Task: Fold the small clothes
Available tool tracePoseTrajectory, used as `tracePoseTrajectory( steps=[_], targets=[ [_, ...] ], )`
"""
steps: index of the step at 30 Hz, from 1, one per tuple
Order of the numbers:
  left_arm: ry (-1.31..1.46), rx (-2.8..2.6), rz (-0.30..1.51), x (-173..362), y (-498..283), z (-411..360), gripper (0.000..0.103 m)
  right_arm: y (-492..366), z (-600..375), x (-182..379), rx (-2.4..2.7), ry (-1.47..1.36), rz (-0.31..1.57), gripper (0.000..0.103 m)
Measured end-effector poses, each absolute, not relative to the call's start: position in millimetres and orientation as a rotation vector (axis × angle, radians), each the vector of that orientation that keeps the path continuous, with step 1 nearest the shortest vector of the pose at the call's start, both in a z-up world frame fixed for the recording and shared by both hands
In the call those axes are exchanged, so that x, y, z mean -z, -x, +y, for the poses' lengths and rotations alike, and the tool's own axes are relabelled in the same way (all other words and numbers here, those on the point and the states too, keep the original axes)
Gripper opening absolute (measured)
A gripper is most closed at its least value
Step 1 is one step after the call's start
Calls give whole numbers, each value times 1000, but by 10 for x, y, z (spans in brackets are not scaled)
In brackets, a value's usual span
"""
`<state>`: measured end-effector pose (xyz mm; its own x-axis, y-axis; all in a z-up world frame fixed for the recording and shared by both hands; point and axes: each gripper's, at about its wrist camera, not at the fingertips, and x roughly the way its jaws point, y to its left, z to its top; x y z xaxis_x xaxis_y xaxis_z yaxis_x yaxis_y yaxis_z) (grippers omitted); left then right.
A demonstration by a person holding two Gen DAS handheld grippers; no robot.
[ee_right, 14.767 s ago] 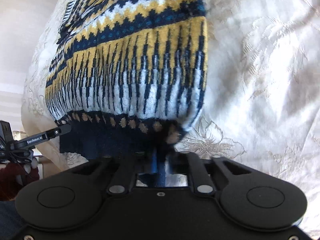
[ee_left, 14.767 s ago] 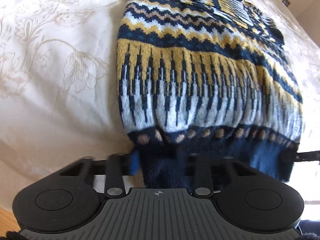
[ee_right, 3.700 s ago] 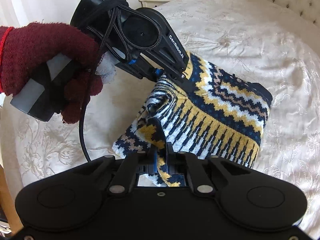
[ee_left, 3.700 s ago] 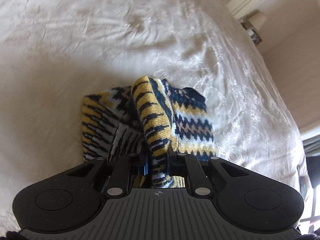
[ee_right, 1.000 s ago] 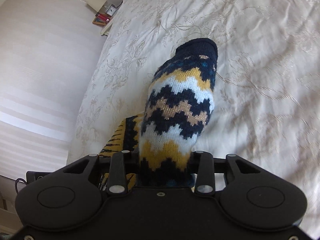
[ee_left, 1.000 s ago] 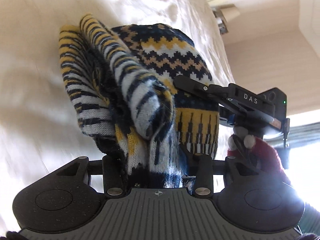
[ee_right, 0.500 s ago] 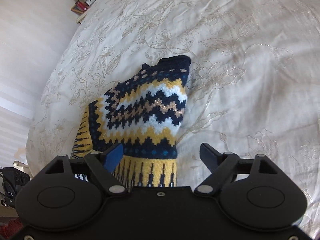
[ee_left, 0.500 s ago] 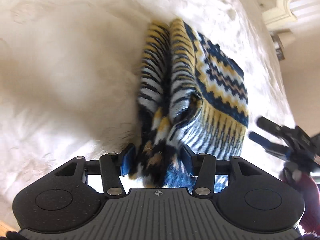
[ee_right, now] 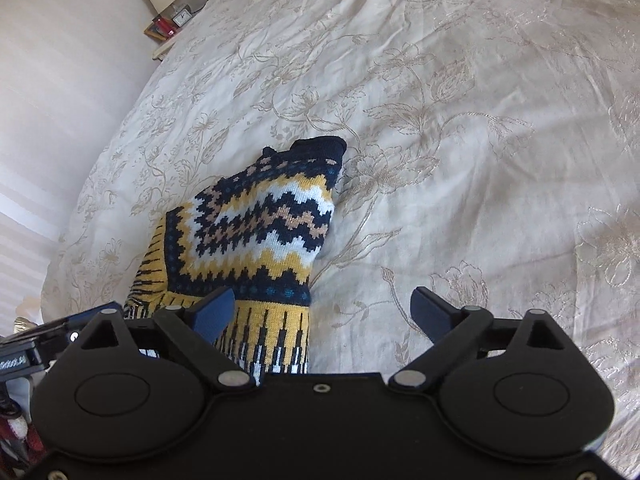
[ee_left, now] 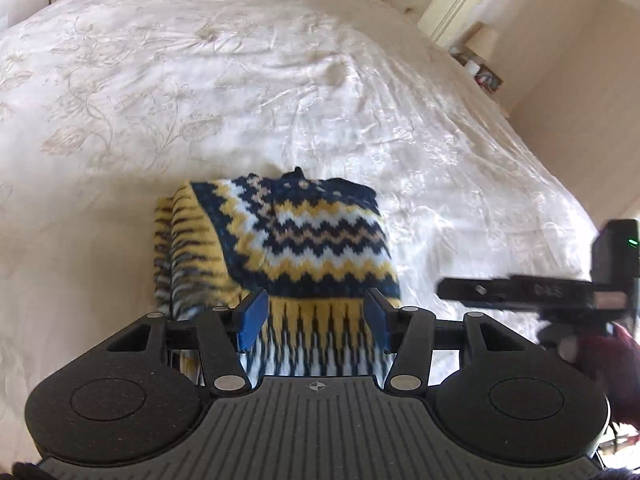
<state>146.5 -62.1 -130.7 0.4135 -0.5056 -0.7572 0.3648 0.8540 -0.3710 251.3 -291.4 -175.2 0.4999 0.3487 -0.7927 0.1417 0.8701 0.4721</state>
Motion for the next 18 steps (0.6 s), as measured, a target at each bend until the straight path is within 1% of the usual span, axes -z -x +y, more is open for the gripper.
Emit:
tracePoseTrajectory(
  steps=[3,4,9,15,18],
  targets=[
    [119,484,1010,1463,-1620,-635,51,-2539,-2888,1734,-124,-504,1047,100],
    [107,460,1017,1477,-1620,-517,51,-2553,-2877,1728,-120,-497,1046,100],
    [62,387,1124,1780,-1757,-264,50,-2677,-2815,1724,-102,-469,1042,102],
    [71,408,1124,1799,-1724,-178,50,-2974,-2644,1859,-80,-397,1075,102],
    [81,405,1131,1824,-1737,-176,50,-3157,-2476,2054,-77,-320,1154,102]
  ],
)
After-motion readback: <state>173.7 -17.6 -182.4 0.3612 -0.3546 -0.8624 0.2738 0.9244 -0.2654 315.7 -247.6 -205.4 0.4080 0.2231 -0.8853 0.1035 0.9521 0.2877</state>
